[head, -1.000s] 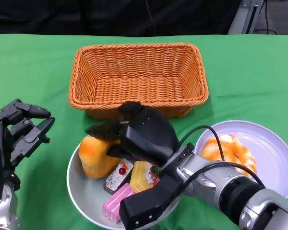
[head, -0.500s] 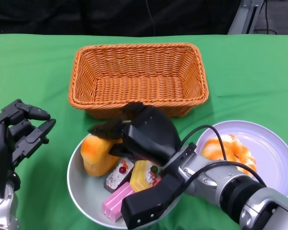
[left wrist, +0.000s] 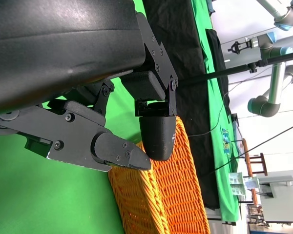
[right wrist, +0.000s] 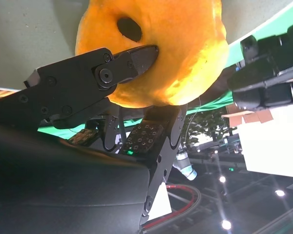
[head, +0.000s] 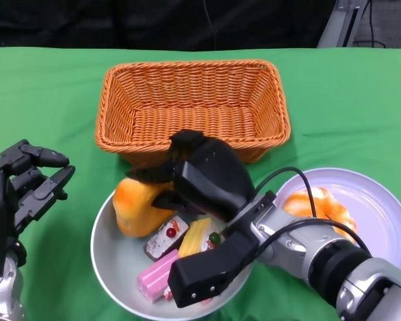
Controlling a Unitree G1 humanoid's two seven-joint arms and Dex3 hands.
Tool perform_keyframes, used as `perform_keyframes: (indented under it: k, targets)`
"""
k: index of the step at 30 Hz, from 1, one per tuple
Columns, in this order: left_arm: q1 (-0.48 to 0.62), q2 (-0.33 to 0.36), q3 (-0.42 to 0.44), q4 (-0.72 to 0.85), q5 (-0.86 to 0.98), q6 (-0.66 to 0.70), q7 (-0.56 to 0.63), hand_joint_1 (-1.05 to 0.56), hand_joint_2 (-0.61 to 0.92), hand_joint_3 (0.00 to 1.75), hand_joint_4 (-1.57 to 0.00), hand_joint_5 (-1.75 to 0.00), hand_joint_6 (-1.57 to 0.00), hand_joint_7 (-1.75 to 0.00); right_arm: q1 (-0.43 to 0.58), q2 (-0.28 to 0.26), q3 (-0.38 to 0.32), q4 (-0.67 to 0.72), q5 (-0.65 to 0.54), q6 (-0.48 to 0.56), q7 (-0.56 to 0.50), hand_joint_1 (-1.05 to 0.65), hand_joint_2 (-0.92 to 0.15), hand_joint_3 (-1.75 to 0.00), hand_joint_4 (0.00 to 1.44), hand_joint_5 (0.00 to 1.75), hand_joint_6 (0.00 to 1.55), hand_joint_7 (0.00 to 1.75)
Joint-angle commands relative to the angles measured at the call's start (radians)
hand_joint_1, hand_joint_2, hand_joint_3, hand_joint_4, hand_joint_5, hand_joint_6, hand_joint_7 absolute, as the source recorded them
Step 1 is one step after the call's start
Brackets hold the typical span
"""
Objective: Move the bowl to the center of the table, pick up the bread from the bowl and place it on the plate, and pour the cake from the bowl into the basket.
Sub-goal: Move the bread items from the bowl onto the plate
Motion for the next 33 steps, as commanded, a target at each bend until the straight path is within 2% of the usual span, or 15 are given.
perform_keyframes:
  k: [1, 4, 5, 7, 8, 10, 14, 15, 17, 25, 28, 33]
  targets:
    - [0.015, 0.027, -0.012, 0.009, 0.034, -0.030, 0.048, -0.17, 0.92, 0.24, -0.74, -1.74, -0.83, -1.16, -0.009, -0.018, -0.020, -0.033, 0.025, -0.015, 0.010, -0.27, -0.92, -0.01, 0.80, 1.08, 1.11, 0.01]
    - [0.015, 0.027, -0.014, 0.013, 0.043, -0.037, 0.058, -0.16, 0.92, 0.27, -0.74, -1.75, -0.82, -1.16, -0.006, -0.025, -0.028, -0.041, 0.031, -0.015, 0.022, -0.28, -0.92, -0.01, 0.80, 1.11, 1.12, 0.01]
    - [0.015, 0.027, -0.014, 0.014, 0.042, -0.040, 0.057, -0.13, 0.92, 0.35, -0.75, -1.73, -0.82, -1.16, -0.005, -0.028, -0.032, -0.045, 0.036, -0.014, 0.028, -0.28, -0.91, -0.01, 0.73, 1.25, 1.16, 0.04]
    - [0.015, 0.028, -0.016, 0.016, 0.045, -0.044, 0.058, -0.12, 0.91, 0.41, -0.76, -1.72, -0.82, -1.17, -0.004, -0.035, -0.039, -0.049, 0.040, -0.014, 0.033, -0.27, -0.90, 0.00, 0.69, 1.35, 1.18, 0.06]
    - [0.015, 0.028, -0.018, 0.017, 0.047, -0.045, 0.061, -0.12, 0.86, 0.53, -0.77, -1.71, -0.81, -1.19, -0.004, -0.038, -0.042, -0.049, 0.040, -0.015, 0.031, -0.26, -0.89, 0.00, 0.73, 1.21, 1.17, 0.05]
    - [0.015, 0.029, -0.020, 0.019, 0.049, -0.046, 0.065, -0.13, 0.80, 0.65, -0.77, -1.70, -0.81, -1.21, -0.003, -0.041, -0.045, -0.050, 0.039, -0.015, 0.030, -0.26, -0.88, 0.00, 0.77, 1.10, 1.16, 0.04]
    - [0.014, 0.028, -0.016, 0.022, 0.041, -0.050, 0.052, -0.13, 0.77, 0.70, -0.77, -1.70, -0.80, -1.21, -0.005, -0.042, -0.049, -0.045, 0.041, -0.014, 0.031, -0.26, -0.88, 0.00, 0.79, 1.06, 1.16, 0.04]
    - [0.014, 0.027, -0.014, 0.024, 0.038, -0.056, 0.046, -0.10, 0.76, 0.74, -0.76, -1.70, -0.78, -1.27, -0.006, -0.043, -0.052, -0.039, 0.042, -0.010, 0.025, -0.26, -0.88, 0.00, 0.79, 1.09, 1.16, 0.04]
    - [0.014, 0.027, -0.016, 0.026, 0.040, -0.067, 0.048, -0.09, 0.72, 0.82, -0.77, -1.68, -0.77, -1.28, -0.008, -0.044, -0.058, -0.034, 0.046, -0.006, 0.018, -0.27, -0.89, 0.00, 0.78, 1.16, 1.16, 0.03]
    - [0.013, 0.032, -0.022, 0.032, 0.054, -0.077, 0.057, -0.08, 0.69, 0.88, -0.76, -1.68, -0.77, -1.27, -0.005, -0.052, -0.068, -0.039, 0.060, -0.003, 0.042, -0.27, -0.90, 0.00, 0.76, 1.17, 1.15, 0.02]
    - [0.015, 0.036, -0.026, 0.031, 0.063, -0.077, 0.063, -0.09, 0.69, 0.88, -0.76, -1.68, -0.78, -1.25, 0.002, -0.058, -0.075, -0.034, 0.075, -0.012, 0.054, -0.21, -0.87, 0.00, 0.71, 1.27, 1.17, 0.03]
    - [0.016, 0.037, -0.028, 0.032, 0.068, -0.075, 0.068, -0.11, 0.68, 0.87, -0.76, -1.68, -0.79, -1.22, 0.005, -0.059, -0.080, -0.036, 0.080, -0.012, 0.061, -0.20, -0.85, 0.00, 0.72, 1.28, 1.18, 0.03]
